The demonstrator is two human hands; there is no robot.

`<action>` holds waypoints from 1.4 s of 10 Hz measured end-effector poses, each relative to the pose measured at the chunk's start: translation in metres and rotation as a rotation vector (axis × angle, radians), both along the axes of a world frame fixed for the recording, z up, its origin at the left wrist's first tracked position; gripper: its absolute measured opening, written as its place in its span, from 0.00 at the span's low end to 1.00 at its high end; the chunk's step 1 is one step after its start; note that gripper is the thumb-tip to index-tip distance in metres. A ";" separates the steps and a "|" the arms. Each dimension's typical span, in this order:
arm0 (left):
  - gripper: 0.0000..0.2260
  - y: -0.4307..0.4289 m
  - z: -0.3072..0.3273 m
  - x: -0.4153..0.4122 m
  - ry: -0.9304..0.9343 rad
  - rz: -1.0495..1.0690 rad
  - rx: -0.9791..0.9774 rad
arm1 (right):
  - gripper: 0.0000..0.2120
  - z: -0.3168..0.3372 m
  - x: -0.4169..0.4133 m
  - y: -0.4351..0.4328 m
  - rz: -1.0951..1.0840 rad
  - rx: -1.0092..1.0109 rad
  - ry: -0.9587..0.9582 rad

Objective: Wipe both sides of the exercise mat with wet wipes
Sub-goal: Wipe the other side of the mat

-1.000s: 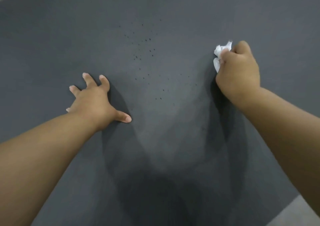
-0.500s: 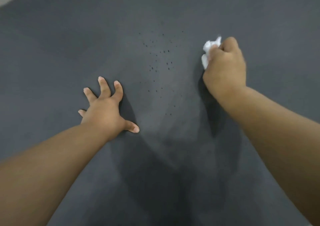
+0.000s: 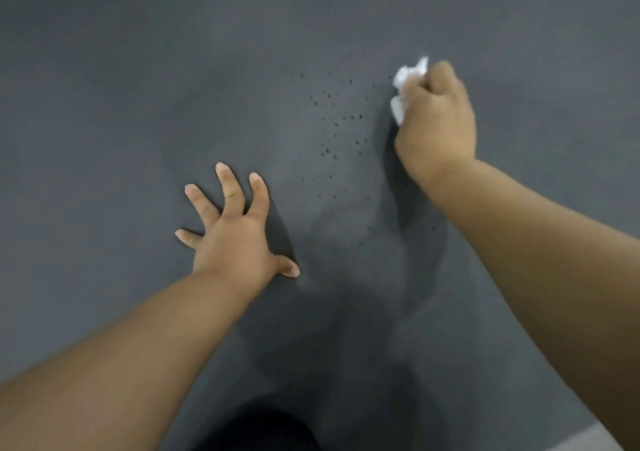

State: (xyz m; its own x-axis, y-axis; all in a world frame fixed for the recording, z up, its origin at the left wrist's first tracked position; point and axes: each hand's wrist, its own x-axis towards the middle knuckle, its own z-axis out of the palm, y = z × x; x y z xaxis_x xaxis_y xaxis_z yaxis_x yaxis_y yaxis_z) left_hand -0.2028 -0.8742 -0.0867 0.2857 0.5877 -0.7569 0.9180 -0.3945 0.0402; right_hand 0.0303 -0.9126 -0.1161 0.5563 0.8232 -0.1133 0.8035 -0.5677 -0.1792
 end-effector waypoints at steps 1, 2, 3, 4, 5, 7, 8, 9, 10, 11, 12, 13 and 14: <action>0.57 0.002 0.001 0.000 0.002 0.002 -0.030 | 0.14 -0.007 -0.064 0.006 0.462 0.219 0.014; 0.56 0.003 0.000 0.000 0.014 -0.018 -0.053 | 0.15 0.002 -0.079 -0.002 0.677 0.130 0.043; 0.55 0.005 0.001 0.001 0.029 -0.043 -0.074 | 0.14 0.001 -0.021 0.006 0.398 0.108 -0.127; 0.55 0.005 0.004 0.002 0.038 -0.080 -0.072 | 0.19 0.018 0.014 0.001 0.027 -0.102 -0.092; 0.54 0.005 0.005 0.003 0.027 -0.080 -0.073 | 0.20 0.029 0.014 -0.008 -0.049 -0.162 0.028; 0.55 0.002 0.002 0.001 0.001 -0.020 -0.044 | 0.24 0.029 -0.031 -0.065 0.456 -0.196 0.173; 0.56 0.001 0.002 -0.001 -0.025 0.011 -0.019 | 0.21 0.036 -0.019 -0.097 0.454 -0.255 0.165; 0.56 -0.001 0.004 -0.001 -0.048 0.066 0.016 | 0.15 0.038 0.014 -0.125 0.256 -0.140 0.159; 0.56 -0.005 0.007 -0.001 -0.062 0.106 0.055 | 0.11 0.039 0.048 -0.147 0.001 -0.092 0.217; 0.54 -0.012 0.010 0.005 -0.070 0.150 0.096 | 0.09 0.040 0.066 -0.173 -0.105 -0.040 0.285; 0.45 -0.028 0.011 0.019 -0.085 0.172 0.163 | 0.11 0.042 0.072 -0.202 -0.019 0.047 0.234; 0.36 -0.060 0.012 0.036 -0.142 0.017 0.212 | 0.24 0.047 0.090 -0.230 0.118 0.060 0.048; 0.34 -0.101 0.013 0.055 -0.220 -0.078 0.135 | 0.24 0.053 0.119 -0.254 0.025 0.119 -0.120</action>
State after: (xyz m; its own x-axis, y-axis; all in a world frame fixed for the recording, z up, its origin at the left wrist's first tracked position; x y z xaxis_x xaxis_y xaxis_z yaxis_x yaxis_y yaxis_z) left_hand -0.1481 -0.9755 -0.0739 0.4833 0.6488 -0.5878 0.8596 -0.4791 0.1779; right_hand 0.1494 -1.1668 -0.0628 0.5393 0.8405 0.0523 0.8367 -0.5278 -0.1460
